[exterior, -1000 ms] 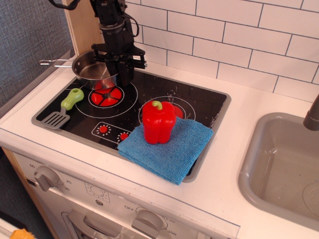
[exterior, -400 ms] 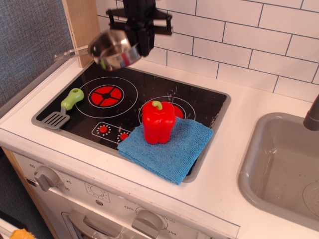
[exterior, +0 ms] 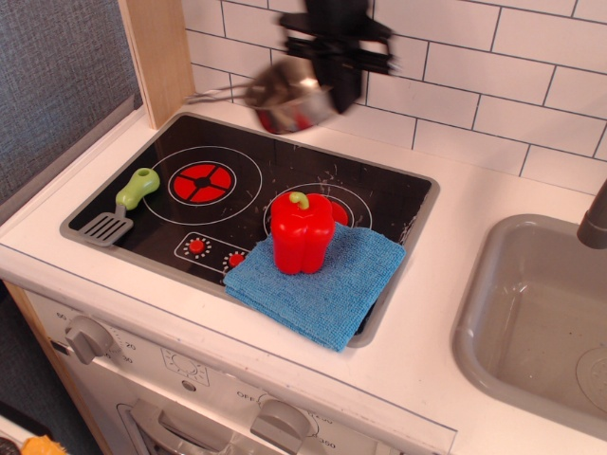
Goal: Put the pot on the right upper part of the stove.
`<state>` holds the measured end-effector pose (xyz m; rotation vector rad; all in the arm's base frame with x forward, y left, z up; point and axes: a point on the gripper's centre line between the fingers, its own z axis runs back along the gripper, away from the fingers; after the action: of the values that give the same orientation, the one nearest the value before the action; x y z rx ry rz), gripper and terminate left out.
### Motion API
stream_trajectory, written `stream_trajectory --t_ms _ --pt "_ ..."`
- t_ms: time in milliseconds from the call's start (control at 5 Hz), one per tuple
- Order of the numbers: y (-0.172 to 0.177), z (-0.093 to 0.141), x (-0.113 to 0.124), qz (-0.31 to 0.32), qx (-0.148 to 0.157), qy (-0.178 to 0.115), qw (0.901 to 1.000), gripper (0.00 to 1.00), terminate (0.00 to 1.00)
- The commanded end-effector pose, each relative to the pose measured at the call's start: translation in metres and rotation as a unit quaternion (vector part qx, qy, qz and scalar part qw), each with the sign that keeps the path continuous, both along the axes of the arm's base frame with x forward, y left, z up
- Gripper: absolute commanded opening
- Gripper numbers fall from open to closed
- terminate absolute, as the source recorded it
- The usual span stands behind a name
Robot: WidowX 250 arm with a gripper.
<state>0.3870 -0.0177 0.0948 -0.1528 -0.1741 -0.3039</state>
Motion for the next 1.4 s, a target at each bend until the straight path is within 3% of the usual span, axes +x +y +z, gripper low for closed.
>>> stream_trajectory --t_ms 0,200,600,800,1000,1200 --pt "-0.03 -0.019 -0.006 -0.055 0.039 0.012 0.9976 0.0 0.0" --pt "-0.025 -0.033 -0.007 -0.03 0.048 0.037 0.9977 0.0 0.0" --pt "-0.025 -0.051 -0.01 -0.05 0.033 0.058 0.9965 0.0 0.0" --pt "-0.021 -0.047 -0.01 -0.032 0.024 0.054 0.9977 1.0 0.0" --pt "-0.019 -0.027 -0.011 -0.023 0.004 0.041 0.9989 1.0 0.0" --pt "-0.011 0.006 -0.018 0.036 -0.003 0.031 0.9988 1.0 0.0"
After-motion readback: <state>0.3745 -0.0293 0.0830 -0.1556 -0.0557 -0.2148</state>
